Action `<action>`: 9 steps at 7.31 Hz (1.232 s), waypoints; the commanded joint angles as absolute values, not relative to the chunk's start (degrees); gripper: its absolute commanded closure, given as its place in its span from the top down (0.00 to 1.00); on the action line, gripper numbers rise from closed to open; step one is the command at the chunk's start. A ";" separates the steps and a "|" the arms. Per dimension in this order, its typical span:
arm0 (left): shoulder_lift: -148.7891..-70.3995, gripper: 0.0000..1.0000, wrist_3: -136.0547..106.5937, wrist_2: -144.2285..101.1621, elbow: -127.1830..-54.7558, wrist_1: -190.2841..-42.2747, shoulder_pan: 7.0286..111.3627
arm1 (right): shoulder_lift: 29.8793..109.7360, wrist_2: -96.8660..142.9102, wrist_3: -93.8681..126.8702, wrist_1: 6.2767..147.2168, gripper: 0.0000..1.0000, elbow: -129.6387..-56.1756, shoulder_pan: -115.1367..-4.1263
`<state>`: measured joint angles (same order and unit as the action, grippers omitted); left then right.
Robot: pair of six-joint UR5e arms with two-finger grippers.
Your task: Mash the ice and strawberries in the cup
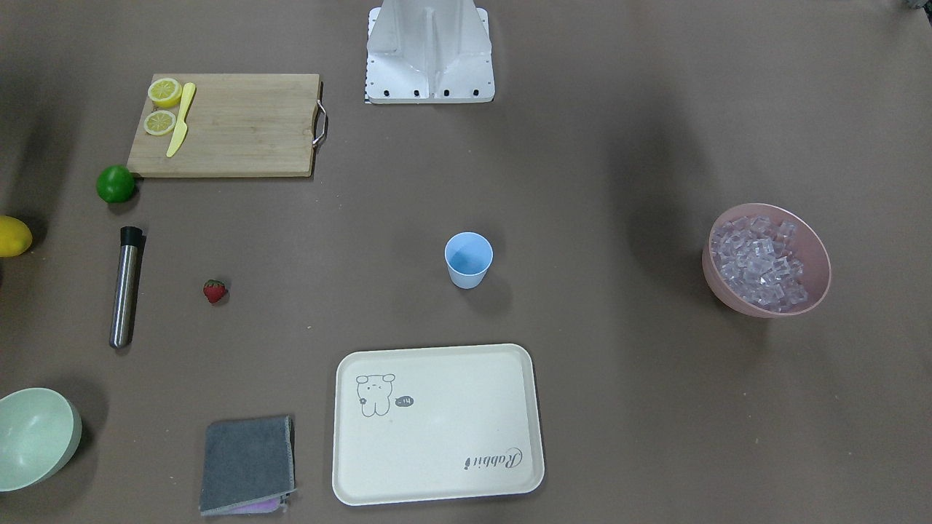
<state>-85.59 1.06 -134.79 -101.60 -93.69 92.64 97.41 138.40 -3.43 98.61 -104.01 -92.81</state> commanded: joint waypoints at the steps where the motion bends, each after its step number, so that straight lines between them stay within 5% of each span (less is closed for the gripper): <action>1: -87.78 0.97 0.97 -134.74 -100.38 -93.26 92.64 | 97.38 138.43 -3.43 98.61 1.00 -104.06 -92.81; 9: -87.98 0.97 1.32 -134.83 -99.06 -99.74 92.64 | 97.21 138.43 -3.43 98.61 1.00 -104.41 -92.81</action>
<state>-88.27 1.38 -134.88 -99.39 -97.79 92.64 97.37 138.46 -3.43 98.61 -104.40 -92.81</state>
